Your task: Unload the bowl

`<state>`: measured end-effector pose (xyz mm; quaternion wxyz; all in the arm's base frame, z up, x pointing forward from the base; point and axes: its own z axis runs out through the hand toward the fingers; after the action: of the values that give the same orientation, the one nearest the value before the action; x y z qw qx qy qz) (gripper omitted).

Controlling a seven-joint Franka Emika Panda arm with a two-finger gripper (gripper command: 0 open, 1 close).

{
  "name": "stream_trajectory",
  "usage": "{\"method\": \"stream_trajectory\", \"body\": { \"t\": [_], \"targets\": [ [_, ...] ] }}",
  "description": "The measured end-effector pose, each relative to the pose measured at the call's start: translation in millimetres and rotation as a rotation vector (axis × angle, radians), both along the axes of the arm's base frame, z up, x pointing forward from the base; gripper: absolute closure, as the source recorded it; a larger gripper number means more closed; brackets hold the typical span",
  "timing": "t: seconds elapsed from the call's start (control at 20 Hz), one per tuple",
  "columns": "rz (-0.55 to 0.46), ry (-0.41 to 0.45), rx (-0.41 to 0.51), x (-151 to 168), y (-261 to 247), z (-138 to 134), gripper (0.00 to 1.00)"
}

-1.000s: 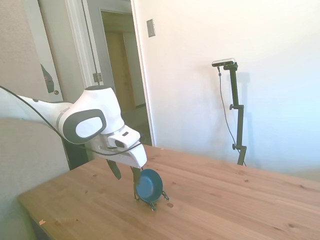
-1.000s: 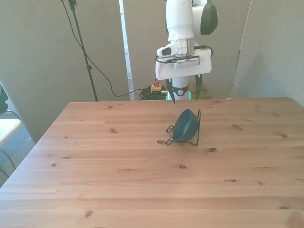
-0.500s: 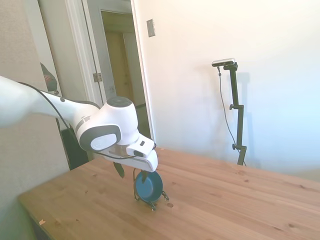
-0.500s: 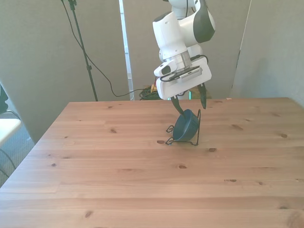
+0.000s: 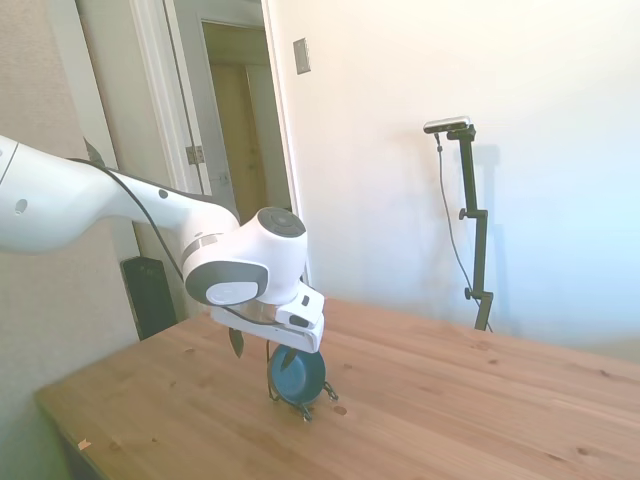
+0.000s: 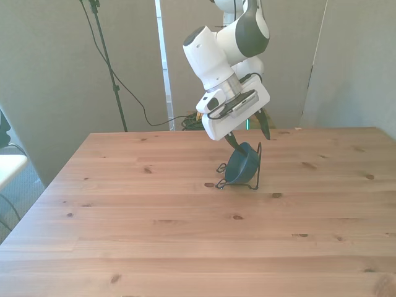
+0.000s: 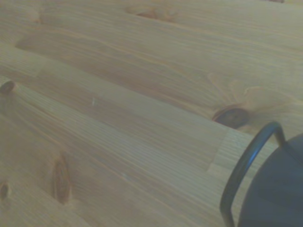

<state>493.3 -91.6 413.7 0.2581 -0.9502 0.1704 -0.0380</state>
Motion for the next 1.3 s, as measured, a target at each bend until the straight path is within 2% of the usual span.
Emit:
{"method": "stream_trajectory", "body": {
  "t": [1.3],
  "targets": [
    [0.020,0.029,0.032,10,-11,-8,1.00]
  ]
}}
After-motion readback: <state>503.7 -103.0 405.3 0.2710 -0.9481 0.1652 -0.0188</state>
